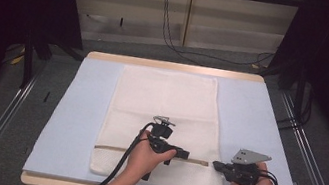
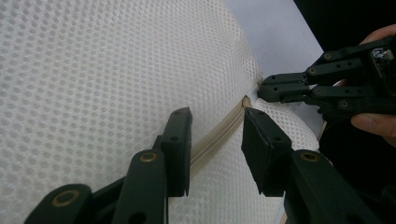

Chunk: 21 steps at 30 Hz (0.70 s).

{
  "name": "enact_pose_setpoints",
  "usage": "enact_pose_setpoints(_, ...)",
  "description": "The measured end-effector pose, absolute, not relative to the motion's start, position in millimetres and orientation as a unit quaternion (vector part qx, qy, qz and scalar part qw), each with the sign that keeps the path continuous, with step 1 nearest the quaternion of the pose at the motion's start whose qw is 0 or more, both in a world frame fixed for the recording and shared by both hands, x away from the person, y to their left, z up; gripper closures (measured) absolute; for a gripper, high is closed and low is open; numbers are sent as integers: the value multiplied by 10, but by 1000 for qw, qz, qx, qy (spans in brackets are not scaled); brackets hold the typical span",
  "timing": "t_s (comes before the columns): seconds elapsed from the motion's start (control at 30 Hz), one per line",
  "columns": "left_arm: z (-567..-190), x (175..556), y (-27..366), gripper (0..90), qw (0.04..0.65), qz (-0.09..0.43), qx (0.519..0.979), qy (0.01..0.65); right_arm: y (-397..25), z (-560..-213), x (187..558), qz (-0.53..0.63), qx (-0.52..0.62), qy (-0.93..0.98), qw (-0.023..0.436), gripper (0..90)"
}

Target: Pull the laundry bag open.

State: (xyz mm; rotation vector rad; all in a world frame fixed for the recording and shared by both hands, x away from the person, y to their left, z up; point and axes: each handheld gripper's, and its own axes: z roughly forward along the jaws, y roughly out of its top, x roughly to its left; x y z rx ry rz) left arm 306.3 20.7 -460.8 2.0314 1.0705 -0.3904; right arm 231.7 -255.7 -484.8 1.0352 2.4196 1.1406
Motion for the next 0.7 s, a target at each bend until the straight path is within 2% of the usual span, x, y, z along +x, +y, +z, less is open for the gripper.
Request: enact_pose_setpoints(0.7, -4712, 3068, -195, 634, 367, -183, 814, 412, -2554, -4847, 2312, 392, 361, 835, 138, 900)
